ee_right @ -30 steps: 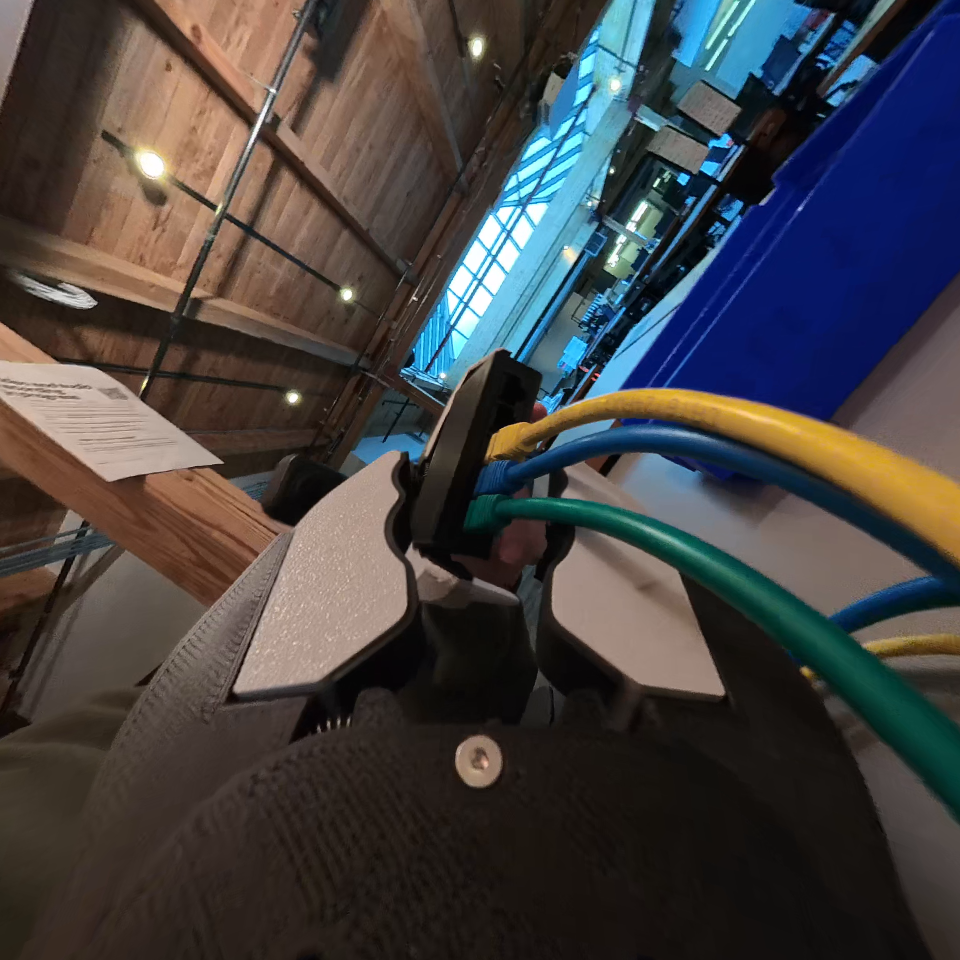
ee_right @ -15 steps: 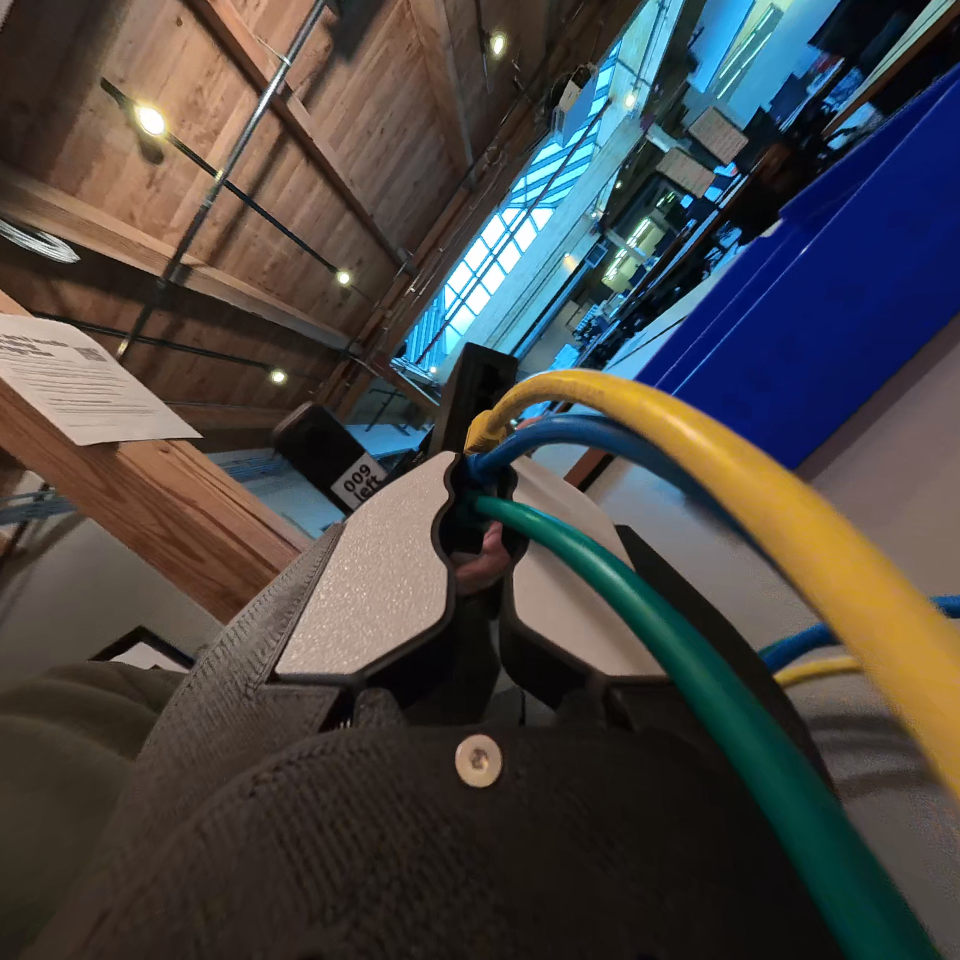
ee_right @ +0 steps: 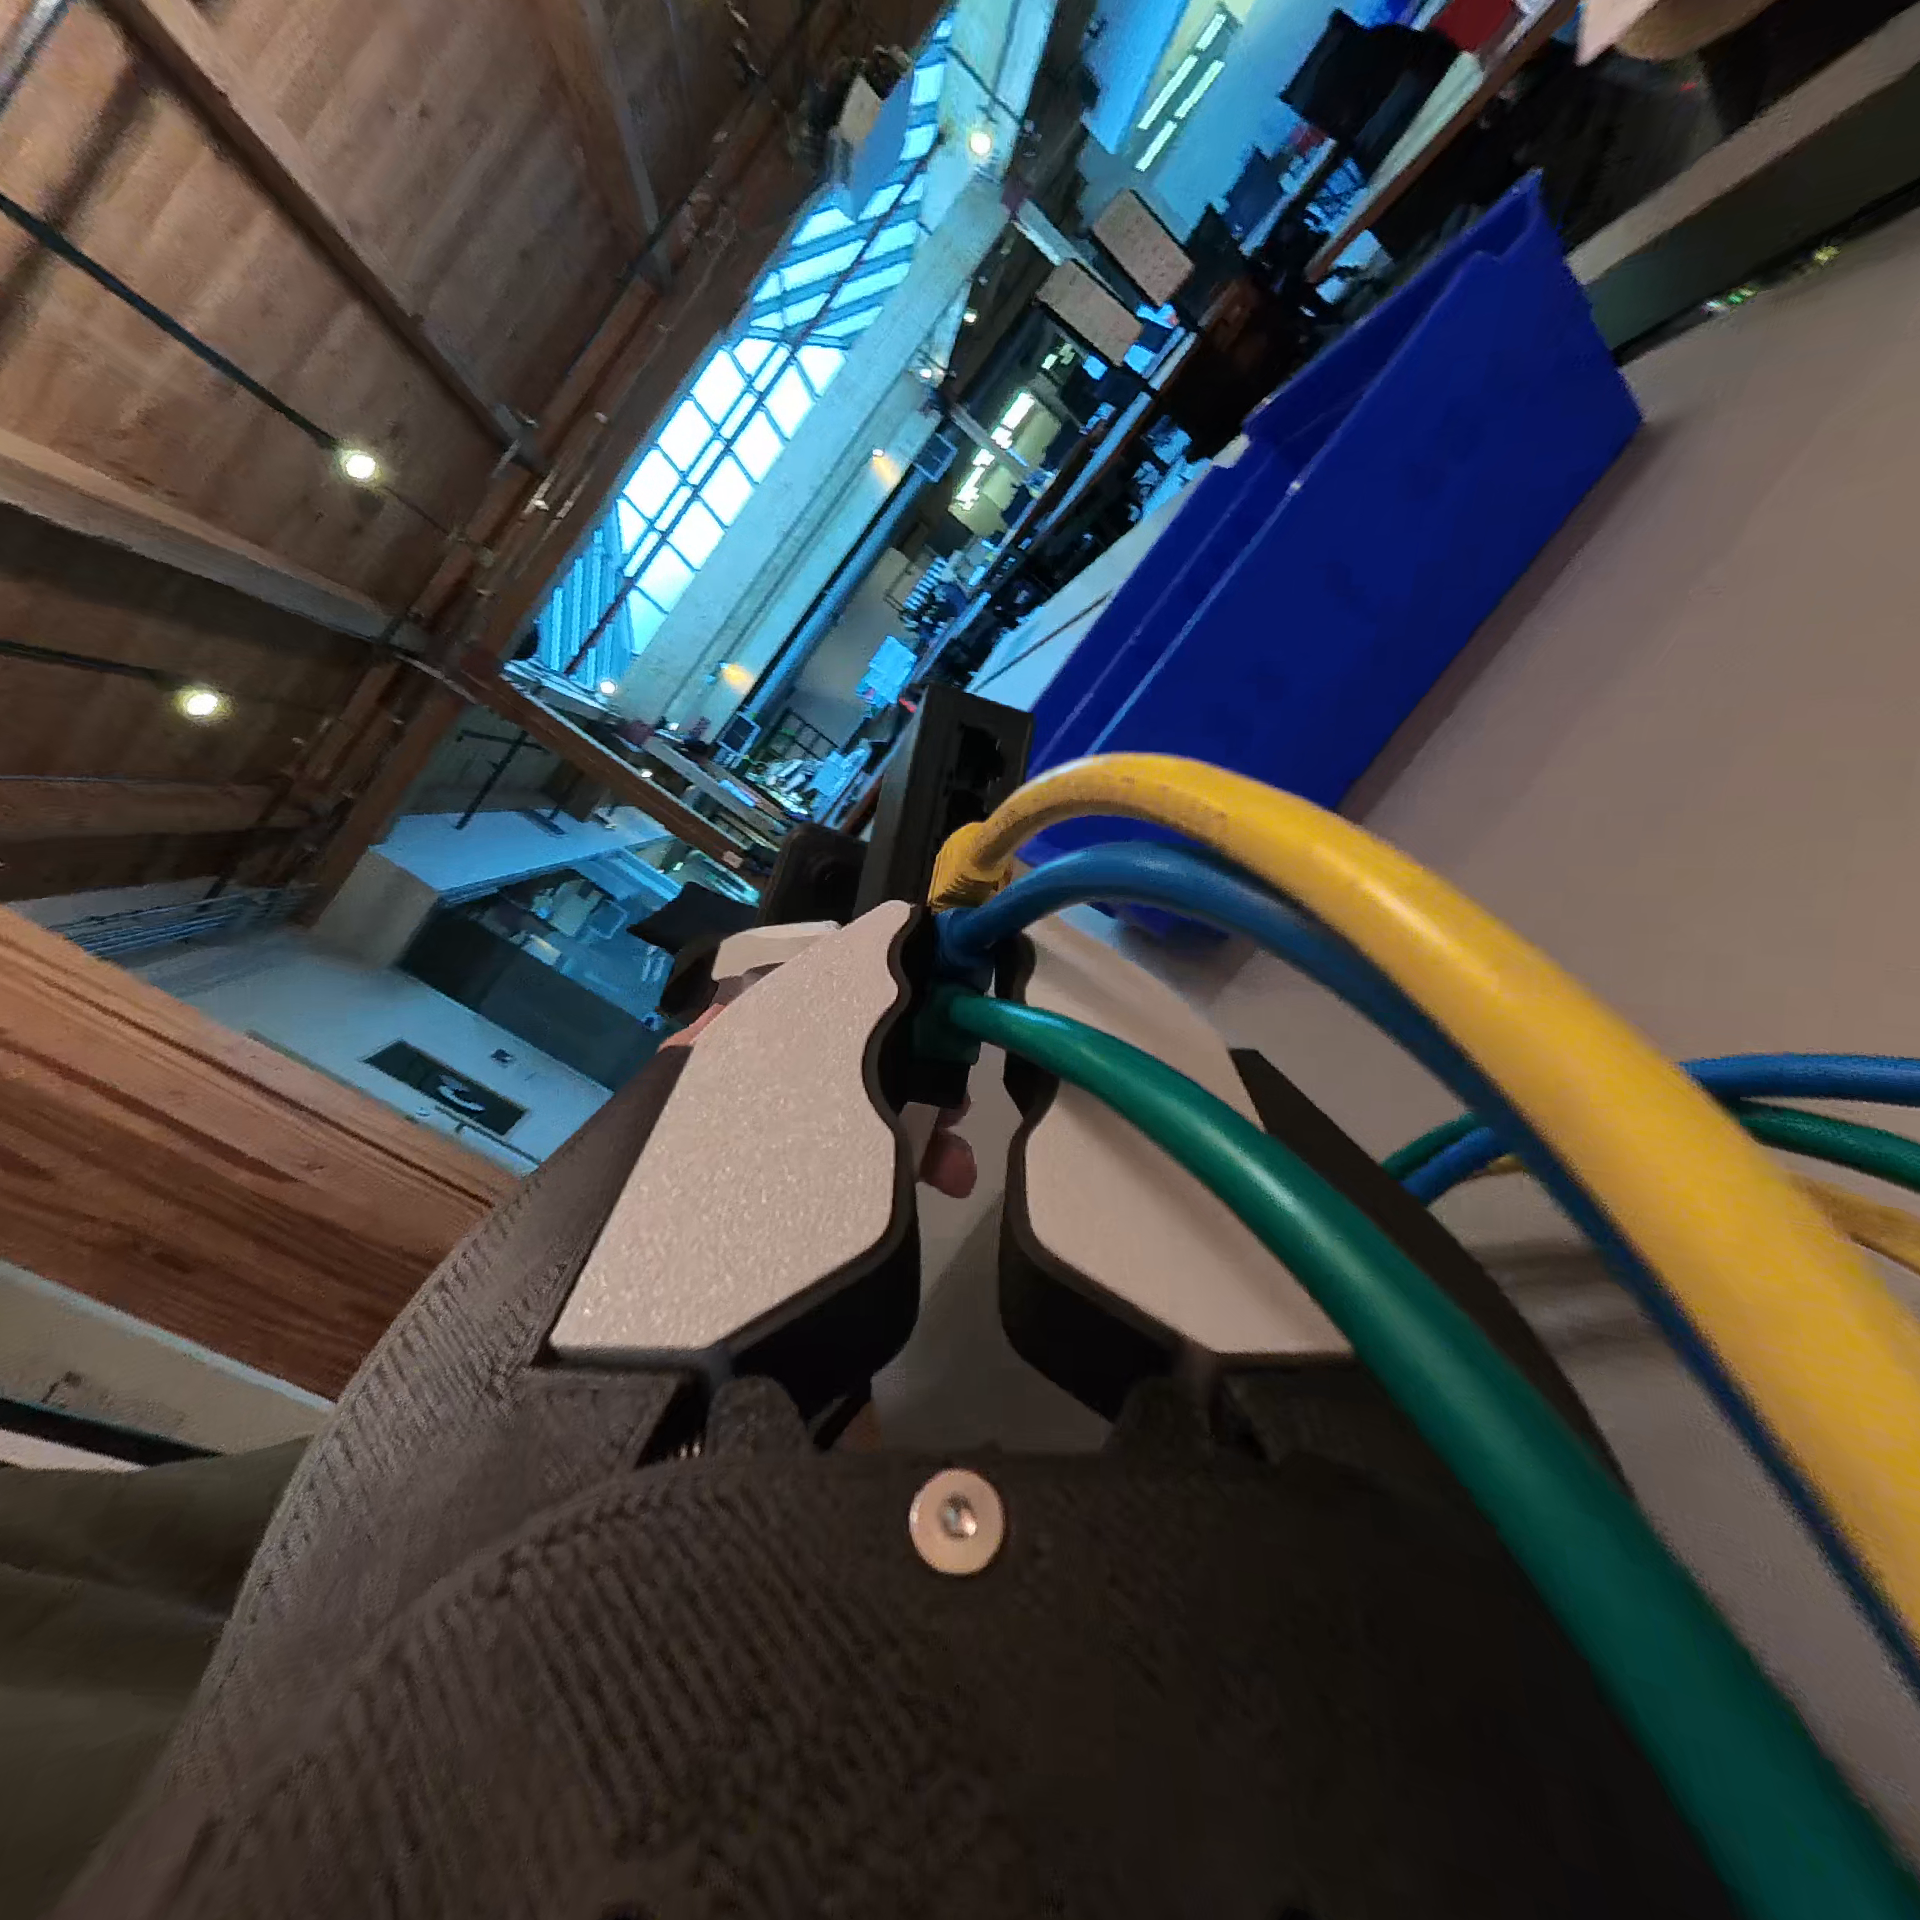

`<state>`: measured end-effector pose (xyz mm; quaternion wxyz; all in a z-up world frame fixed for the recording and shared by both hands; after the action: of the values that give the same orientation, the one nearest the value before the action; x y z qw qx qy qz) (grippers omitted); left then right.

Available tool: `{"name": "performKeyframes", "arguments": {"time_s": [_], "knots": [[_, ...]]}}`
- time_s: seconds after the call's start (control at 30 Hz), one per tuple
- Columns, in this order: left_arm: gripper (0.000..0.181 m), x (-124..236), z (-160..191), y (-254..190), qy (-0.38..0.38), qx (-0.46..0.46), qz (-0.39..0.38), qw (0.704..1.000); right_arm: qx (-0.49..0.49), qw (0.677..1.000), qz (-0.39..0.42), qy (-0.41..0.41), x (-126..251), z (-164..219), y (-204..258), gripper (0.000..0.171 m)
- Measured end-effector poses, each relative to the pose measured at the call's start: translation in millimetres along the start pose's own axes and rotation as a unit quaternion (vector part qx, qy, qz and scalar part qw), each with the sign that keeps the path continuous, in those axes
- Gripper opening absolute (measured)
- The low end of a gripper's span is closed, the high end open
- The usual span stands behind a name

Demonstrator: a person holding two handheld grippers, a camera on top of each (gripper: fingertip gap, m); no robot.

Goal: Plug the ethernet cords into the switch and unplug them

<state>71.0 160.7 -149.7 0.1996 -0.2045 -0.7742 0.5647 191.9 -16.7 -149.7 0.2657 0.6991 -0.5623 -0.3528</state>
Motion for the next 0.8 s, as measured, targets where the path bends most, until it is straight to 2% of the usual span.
{"name": "performKeyframes", "arguments": {"time_s": [0.23,0.3,0.33,0.43,0.53,0.6,0.67,0.7,0.73,0.8], "knots": [[0.026,-15.8,0.5,19.4,-0.008,0.038,0.013,0.999,-0.017,1.0,0.016,-0.007,7.5,-1.5,-14.6,0.012],[0.026,-19.0,1.4,21.7,-0.021,0.09,0.032,0.995,-0.004,1.0,0.001,0.014,9.0,-2.5,-15.2,0.022],[0.026,-19.3,1.4,21.9,-0.038,0.103,0.038,0.993,0.001,0.999,0.007,0.036,9.6,-2.2,-14.9,0.035],[0.026,-16.0,-4.5,23.0,-0.076,0.11,0.04,0.99,0.065,0.995,0.018,0.073,15.8,2.1,-4.9,0.05],[0.026,-15.5,-8.1,26.0,-0.073,0.118,0.045,0.989,0.159,0.982,0.051,0.089,19.4,16.1,10.1,0.049],[0.026,-16.0,-7.9,26.3,-0.068,0.119,0.053,0.989,0.208,0.968,0.102,0.093,18.3,27.8,16.6,0.05],[0.026,-16.9,-6.9,26.0,-0.067,0.117,0.058,0.989,0.182,0.971,0.128,0.081,16.6,37.4,15.9,0.048],[0.026,-17.0,-6.5,25.9,-0.07,0.115,0.061,0.989,0.134,0.981,0.124,0.059,15.7,38.7,14.1,0.05],[0.026,-16.8,-6.4,25.9,-0.073,0.111,0.063,0.989,0.073,0.991,0.11,0.021,15.3,39.1,12.1,0.051],[0.026,-14.7,-5.8,27.8,-0.088,0.112,0.061,0.988,-0.024,0.996,0.054,-0.07,14.7,40.6,10.3,0.04]]}}
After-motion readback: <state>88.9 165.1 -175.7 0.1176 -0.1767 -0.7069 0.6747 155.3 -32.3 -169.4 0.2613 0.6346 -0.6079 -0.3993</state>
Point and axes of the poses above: each gripper's, where its closed fingertips meet, x back along the fingers, z out of its underside, y = z × x across the jaws, the point moved 10 cm from there along x, back along the fingers, and after that the axes turned 7 degrees about -z, right-handed, at the moved point
